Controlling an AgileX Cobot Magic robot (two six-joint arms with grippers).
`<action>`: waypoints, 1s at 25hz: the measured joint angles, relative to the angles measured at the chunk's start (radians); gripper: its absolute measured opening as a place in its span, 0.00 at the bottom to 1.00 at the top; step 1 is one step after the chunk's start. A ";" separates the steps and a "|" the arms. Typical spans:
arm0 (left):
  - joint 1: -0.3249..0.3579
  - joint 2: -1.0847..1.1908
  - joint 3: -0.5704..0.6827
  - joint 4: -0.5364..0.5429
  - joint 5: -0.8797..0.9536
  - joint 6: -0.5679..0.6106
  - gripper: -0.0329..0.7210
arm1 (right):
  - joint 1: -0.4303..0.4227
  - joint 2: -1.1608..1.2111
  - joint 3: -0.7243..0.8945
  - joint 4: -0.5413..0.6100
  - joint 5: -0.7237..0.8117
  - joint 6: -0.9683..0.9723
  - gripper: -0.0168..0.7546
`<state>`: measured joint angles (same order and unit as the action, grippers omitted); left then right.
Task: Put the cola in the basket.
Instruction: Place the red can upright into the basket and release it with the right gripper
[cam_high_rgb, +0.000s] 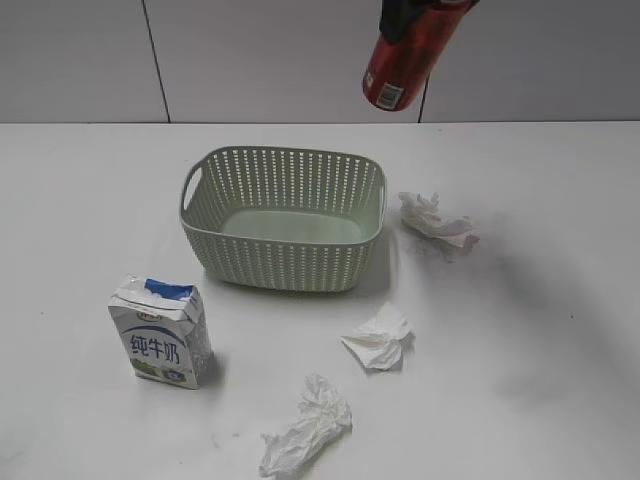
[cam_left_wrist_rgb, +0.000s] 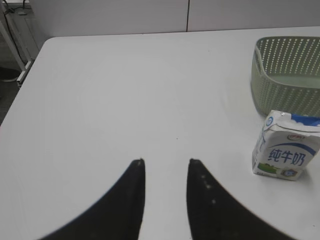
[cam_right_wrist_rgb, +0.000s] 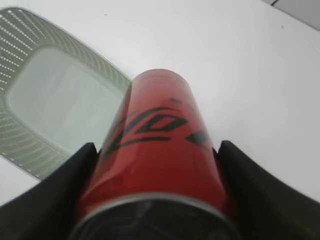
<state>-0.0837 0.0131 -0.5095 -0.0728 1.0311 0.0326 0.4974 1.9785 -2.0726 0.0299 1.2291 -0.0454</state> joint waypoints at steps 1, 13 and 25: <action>0.000 0.000 0.000 0.000 0.000 0.000 0.35 | 0.013 0.001 -0.012 -0.007 0.000 -0.013 0.70; 0.000 0.000 0.000 0.000 0.000 0.000 0.36 | 0.203 0.138 -0.037 -0.013 0.003 -0.119 0.70; 0.000 0.000 0.000 0.000 0.000 0.000 0.36 | 0.234 0.328 -0.041 0.039 -0.001 -0.319 0.70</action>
<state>-0.0837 0.0131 -0.5095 -0.0728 1.0311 0.0326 0.7315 2.3068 -2.1132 0.0686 1.2279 -0.3644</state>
